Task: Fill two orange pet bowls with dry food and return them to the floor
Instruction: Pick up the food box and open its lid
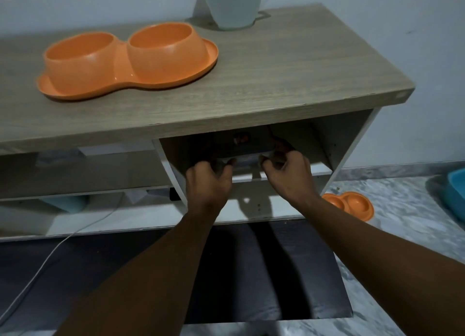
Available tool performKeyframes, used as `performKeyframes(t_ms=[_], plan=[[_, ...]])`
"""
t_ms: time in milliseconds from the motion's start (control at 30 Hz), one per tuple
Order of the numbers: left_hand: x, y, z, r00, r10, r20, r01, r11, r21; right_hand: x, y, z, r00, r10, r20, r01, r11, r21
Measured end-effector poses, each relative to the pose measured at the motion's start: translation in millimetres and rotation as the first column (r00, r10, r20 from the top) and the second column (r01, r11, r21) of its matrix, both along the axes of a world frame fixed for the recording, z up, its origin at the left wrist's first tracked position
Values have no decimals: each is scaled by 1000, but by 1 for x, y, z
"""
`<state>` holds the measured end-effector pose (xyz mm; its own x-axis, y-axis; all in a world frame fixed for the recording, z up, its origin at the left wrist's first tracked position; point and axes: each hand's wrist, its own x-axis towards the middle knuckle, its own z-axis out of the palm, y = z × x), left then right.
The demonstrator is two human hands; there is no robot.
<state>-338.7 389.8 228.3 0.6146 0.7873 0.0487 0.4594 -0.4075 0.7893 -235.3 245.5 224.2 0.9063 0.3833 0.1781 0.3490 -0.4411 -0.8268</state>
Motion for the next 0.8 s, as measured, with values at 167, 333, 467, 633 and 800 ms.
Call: performKeyframes(t_ms=[167, 333, 467, 633, 800], plan=[[-17, -15, 12, 994, -57, 98, 52, 997, 61, -15, -21, 5, 1000, -1, 20, 1, 1000, 7], [-63, -50, 46, 976, -118, 181, 105, 991, 79, -61, -58, 45, 999, 13, 33, -15, 998, 61], [-122, -83, 105, 977, -93, 193, 96, 995, -7, -116, -90, 100, 1000, 23, 21, -24, 999, 39], [-196, -100, 209, 988, -63, 143, 58, 998, 40, -181, -105, 198, 996, 80, 39, -81, 996, 39], [-243, -79, 309, 987, -33, 158, 25, 999, 48, -225, -81, 293, 988, 120, 92, -126, 990, 57]])
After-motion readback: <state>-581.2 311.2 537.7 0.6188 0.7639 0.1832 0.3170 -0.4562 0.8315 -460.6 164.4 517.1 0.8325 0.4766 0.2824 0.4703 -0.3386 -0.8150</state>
